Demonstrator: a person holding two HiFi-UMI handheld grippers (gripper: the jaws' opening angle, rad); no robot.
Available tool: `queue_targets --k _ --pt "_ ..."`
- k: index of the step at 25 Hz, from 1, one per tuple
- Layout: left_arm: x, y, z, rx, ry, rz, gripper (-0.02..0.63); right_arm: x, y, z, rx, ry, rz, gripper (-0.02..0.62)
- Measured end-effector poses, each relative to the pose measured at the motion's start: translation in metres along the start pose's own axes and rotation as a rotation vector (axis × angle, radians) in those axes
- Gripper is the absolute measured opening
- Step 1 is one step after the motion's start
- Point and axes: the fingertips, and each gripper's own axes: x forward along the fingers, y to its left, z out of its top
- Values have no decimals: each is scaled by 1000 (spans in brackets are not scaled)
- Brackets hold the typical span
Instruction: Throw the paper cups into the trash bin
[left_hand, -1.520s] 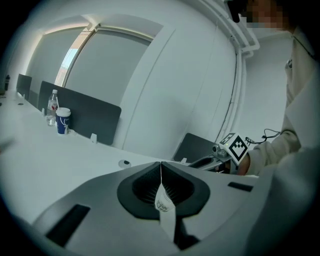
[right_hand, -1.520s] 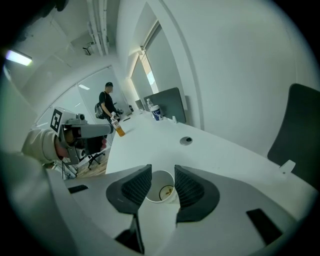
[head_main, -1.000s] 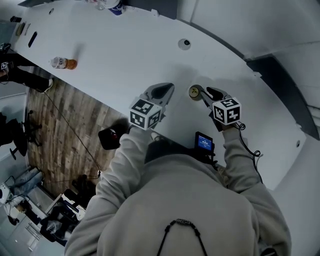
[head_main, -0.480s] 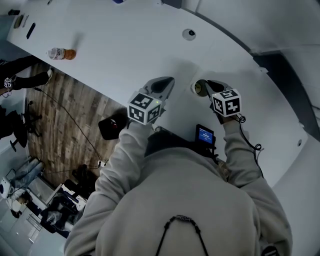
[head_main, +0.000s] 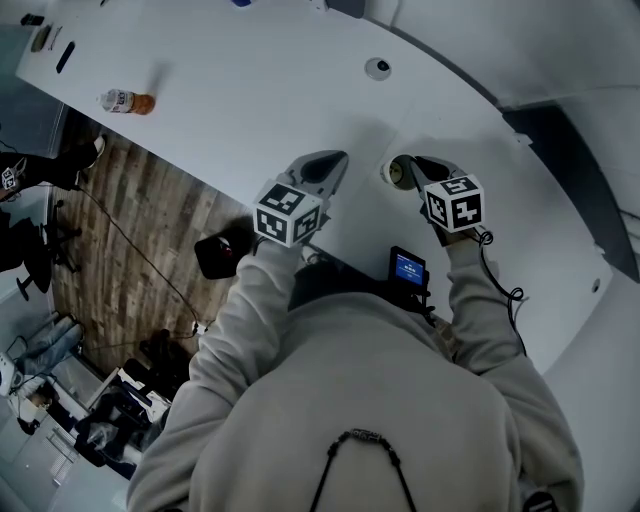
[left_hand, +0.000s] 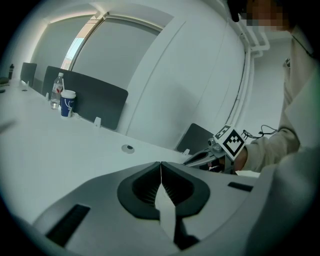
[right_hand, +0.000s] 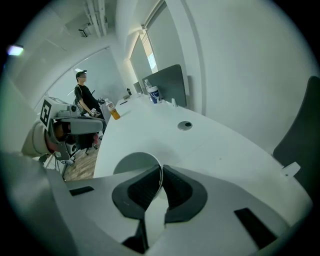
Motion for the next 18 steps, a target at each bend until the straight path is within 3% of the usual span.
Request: queue_targets --k 9,18 --pt "-27 2 6 9 -40 53 5 -11 1 25 -18 -53 -2 40" --pt "-93 20 8 -14 -106 223 3 -4 40 61 -134 -83 72 40"
